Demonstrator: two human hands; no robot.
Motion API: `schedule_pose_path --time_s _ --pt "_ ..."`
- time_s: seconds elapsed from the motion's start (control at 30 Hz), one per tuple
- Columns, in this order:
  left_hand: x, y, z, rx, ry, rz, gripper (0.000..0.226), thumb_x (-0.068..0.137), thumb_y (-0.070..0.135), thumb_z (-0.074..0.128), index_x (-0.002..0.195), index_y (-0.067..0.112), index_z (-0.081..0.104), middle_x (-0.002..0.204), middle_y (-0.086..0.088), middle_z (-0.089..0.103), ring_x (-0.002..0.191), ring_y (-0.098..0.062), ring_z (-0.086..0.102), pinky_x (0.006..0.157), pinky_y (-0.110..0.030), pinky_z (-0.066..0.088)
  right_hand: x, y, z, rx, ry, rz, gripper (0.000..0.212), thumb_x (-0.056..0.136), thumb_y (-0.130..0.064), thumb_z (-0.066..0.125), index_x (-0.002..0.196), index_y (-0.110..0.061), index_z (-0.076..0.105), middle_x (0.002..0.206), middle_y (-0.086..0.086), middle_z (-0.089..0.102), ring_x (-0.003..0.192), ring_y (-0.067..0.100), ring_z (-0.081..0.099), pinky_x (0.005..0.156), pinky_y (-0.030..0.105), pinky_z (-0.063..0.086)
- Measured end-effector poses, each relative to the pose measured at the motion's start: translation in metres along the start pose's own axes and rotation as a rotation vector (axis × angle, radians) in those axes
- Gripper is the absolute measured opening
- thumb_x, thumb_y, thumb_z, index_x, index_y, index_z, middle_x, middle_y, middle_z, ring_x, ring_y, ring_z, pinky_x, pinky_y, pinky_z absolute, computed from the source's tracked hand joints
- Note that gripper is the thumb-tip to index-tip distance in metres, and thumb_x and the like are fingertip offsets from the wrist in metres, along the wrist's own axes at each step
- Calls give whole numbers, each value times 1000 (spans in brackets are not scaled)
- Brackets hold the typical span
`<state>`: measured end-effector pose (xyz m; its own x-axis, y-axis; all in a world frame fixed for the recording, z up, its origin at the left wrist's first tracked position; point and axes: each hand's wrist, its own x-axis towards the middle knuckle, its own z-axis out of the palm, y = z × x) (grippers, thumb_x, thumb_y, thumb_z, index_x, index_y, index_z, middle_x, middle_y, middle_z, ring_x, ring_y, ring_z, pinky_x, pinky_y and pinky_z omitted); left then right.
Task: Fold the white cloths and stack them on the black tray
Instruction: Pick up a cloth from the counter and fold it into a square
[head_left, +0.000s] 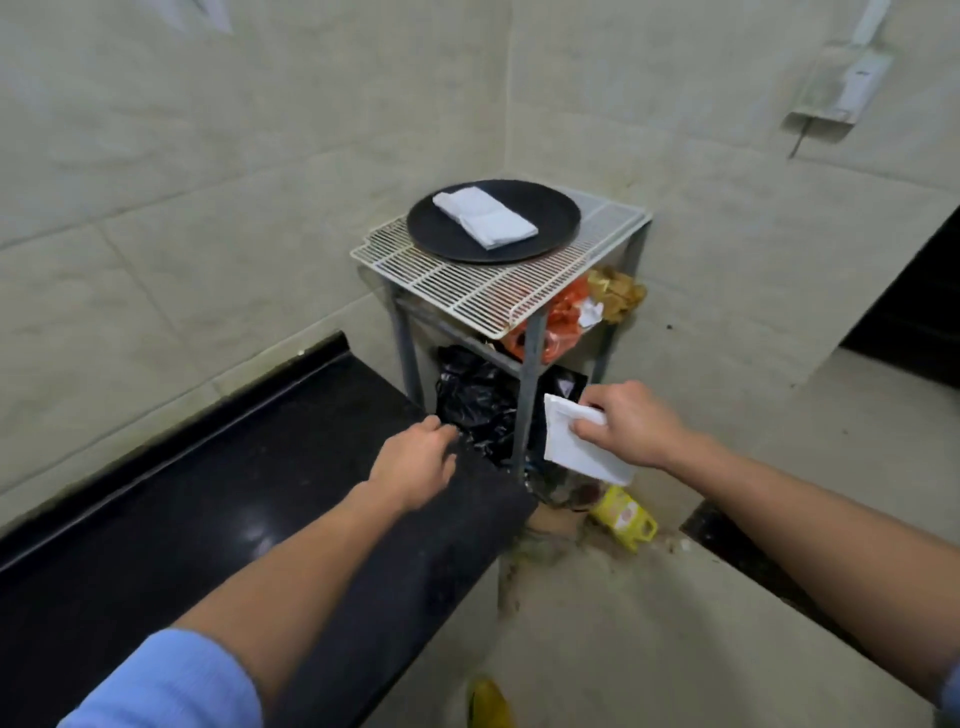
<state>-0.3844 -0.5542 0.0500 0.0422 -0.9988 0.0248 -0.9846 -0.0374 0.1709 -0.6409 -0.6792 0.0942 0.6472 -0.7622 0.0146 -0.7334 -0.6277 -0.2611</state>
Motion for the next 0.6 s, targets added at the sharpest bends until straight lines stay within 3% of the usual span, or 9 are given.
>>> schedule_pose_path --time_s 0.17,0.3,0.4,0.6 --pt "105 -16 -37 -20 87 35 24 93 30 49 111 16 55 106 -3 52 98 -26 56 73 -36 46 101 21 -66 22 105 -25 21 81 -41 61 69 -28 48 74 0 59 70 25 57 61 43 50" --pt "160 -25 -53 -69 101 20 23 90 28 50 109 17 57 107 -2 53 100 -25 56 76 -40 49 170 32 -107 -28 168 -42 16 82 -41 61 82 -25 59 83 1 65 76 24 59 66 38 50" --pt "195 -34 -61 -61 160 -8 23 90 27 50 108 14 58 106 -4 54 100 -26 56 78 -39 49 226 36 -133 -78 207 -74 15 85 -40 60 93 -27 62 87 -2 62 82 23 57 65 32 41" --pt "261 -48 -67 -30 238 -116 23 88 24 51 106 13 61 103 -4 57 96 -24 56 78 -37 49 350 53 -154 -53 198 -193 8 87 -33 60 93 -28 63 101 4 66 94 29 58 68 33 39"
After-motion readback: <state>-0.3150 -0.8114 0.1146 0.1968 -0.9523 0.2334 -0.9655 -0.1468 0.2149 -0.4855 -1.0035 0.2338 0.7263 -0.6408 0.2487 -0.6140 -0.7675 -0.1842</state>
